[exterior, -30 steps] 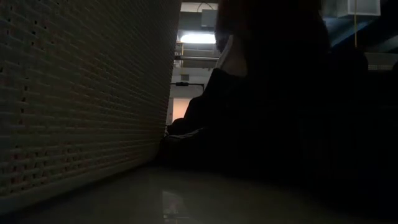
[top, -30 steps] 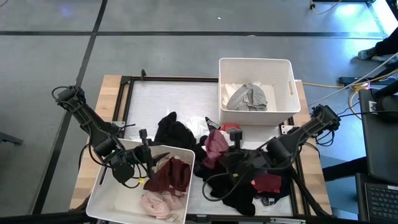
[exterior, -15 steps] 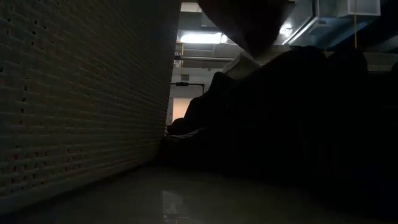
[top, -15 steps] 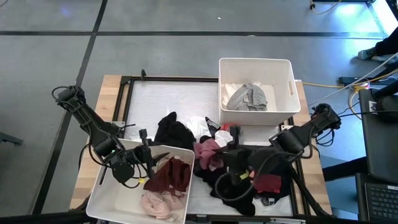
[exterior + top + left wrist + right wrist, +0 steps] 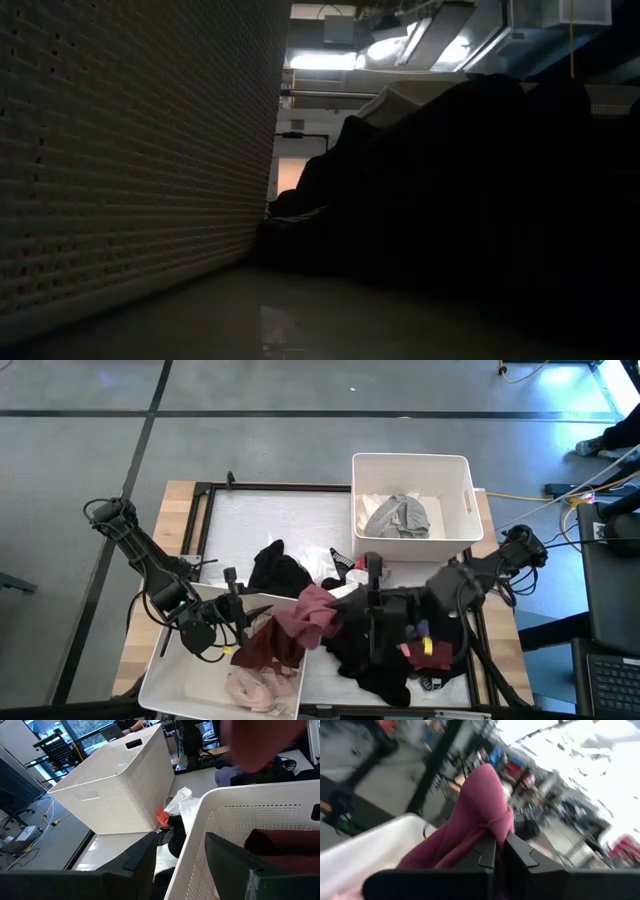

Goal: Sort clothes
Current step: Put the maroon boxer into the bottom white bin

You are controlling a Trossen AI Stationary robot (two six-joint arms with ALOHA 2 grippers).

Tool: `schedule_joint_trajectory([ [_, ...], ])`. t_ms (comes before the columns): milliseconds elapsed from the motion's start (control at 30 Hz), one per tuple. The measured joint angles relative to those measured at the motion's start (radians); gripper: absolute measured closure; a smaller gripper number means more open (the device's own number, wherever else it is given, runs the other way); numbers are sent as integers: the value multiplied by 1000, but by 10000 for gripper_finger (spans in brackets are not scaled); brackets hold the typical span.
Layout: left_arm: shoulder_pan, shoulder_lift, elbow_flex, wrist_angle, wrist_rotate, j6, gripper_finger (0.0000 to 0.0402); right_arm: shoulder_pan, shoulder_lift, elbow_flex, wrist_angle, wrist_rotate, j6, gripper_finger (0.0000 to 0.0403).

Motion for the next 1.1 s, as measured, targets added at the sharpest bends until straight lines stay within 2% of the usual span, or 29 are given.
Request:
schedule_joint_trajectory([
  [167,0,0,0,-1,0,0,245,-84,38,2,54,-157,16,381],
  [333,0,0,0,-1,0,0,245,-135,109,1,21,-229,105,380],
  [667,-1,0,0,0,0,-1,245,-139,230,0,-158,-245,158,379],
  [933,-1,0,0,4,0,3,245,-139,309,0,-244,-259,309,375],
  [1100,-1,0,2,12,-13,14,245,-139,331,0,-278,-260,311,323],
])
